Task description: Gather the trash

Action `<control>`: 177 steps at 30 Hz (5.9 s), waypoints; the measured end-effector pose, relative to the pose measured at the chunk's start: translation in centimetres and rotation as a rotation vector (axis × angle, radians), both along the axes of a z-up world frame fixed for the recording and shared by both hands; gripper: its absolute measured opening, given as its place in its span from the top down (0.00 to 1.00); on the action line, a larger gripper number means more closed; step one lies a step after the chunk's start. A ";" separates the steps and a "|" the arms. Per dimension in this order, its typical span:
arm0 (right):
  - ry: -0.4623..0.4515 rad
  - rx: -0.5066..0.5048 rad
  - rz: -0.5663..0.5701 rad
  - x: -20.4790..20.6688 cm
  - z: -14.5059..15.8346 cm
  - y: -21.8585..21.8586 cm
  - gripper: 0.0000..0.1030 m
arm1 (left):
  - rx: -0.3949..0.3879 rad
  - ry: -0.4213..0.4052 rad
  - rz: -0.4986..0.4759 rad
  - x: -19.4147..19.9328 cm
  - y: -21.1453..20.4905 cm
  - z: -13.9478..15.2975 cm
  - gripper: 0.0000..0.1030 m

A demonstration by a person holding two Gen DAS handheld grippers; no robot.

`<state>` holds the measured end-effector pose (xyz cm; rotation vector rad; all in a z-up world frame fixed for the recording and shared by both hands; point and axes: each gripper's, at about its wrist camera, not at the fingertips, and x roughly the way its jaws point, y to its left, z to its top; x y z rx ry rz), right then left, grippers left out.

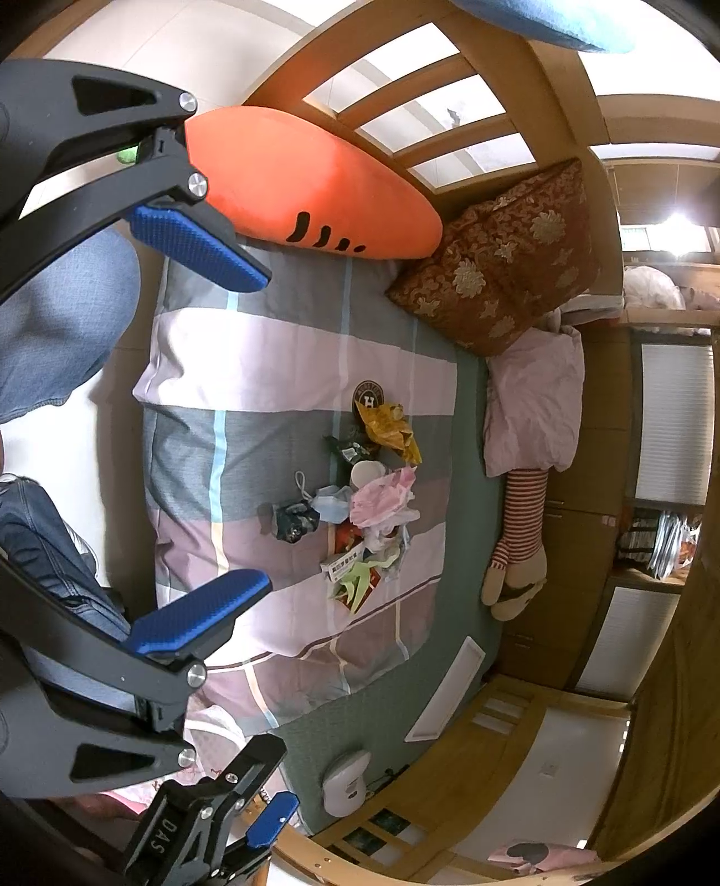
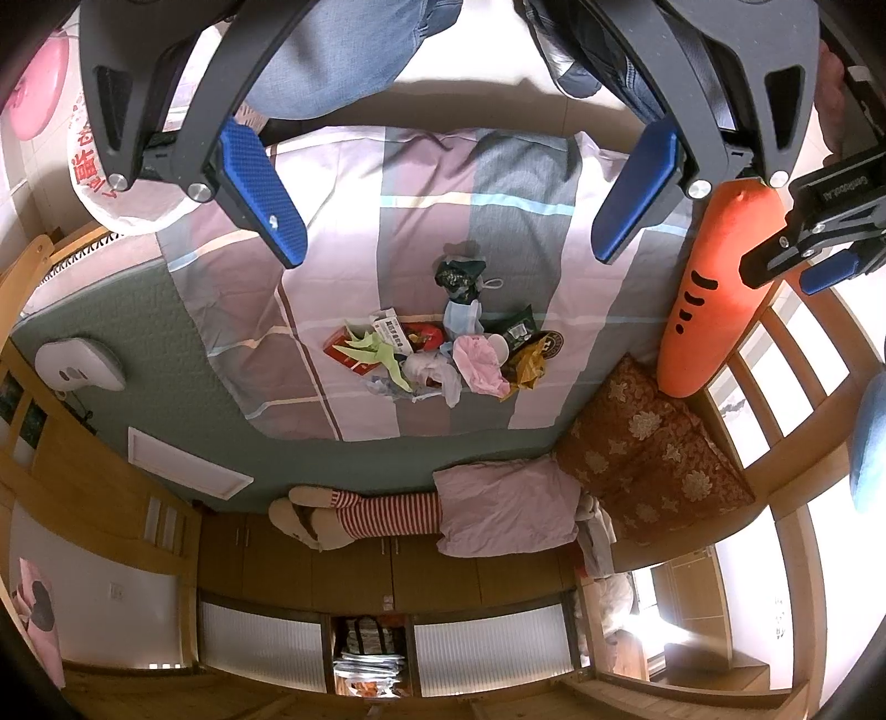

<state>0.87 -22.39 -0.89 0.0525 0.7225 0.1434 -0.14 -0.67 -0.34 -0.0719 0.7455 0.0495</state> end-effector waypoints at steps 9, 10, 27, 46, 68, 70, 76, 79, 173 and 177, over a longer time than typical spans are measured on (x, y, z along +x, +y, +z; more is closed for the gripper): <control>0.002 0.002 0.001 0.0 -0.1 -0.1 0.02 | -0.001 0.004 -0.002 -0.1 -0.1 -0.3 0.03; 0.002 0.002 0.001 0.0 -0.1 -0.1 0.02 | 0.000 0.003 -0.002 -0.2 -0.2 -0.3 0.03; 0.004 0.002 0.000 0.0 -0.3 0.0 0.02 | -0.006 0.008 -0.008 -0.5 0.0 -1.2 0.03; 0.006 0.005 0.000 0.1 -0.3 -0.2 0.02 | 0.022 0.002 -0.017 -1.1 -0.2 -2.3 0.03; -0.046 0.024 -0.016 0.4 -1.5 -0.7 0.02 | 0.115 0.036 -0.173 -0.6 -2.2 -5.0 0.03; -0.076 0.028 -0.015 0.3 -1.6 -0.8 0.02 | 0.072 -0.011 -0.146 -0.7 -1.5 -4.5 0.03; -0.217 0.019 -0.019 -0.3 -1.9 -1.0 0.02 | 0.020 -0.092 -0.169 -0.4 -1.5 -5.4 0.03; -0.231 -0.015 -0.017 0.4 -2.6 -1.0 0.02 | -0.062 -0.086 -0.178 0.1 -1.1 -6.2 0.03; -0.143 0.131 0.174 12.4 -11.8 -2.4 0.86 | -0.107 -0.034 -0.185 15.1 -0.7 -16.4 0.83; -0.146 0.117 0.164 12.3 -12.1 -2.3 0.86 | -0.144 0.019 -0.186 15.7 -0.8 -17.2 0.83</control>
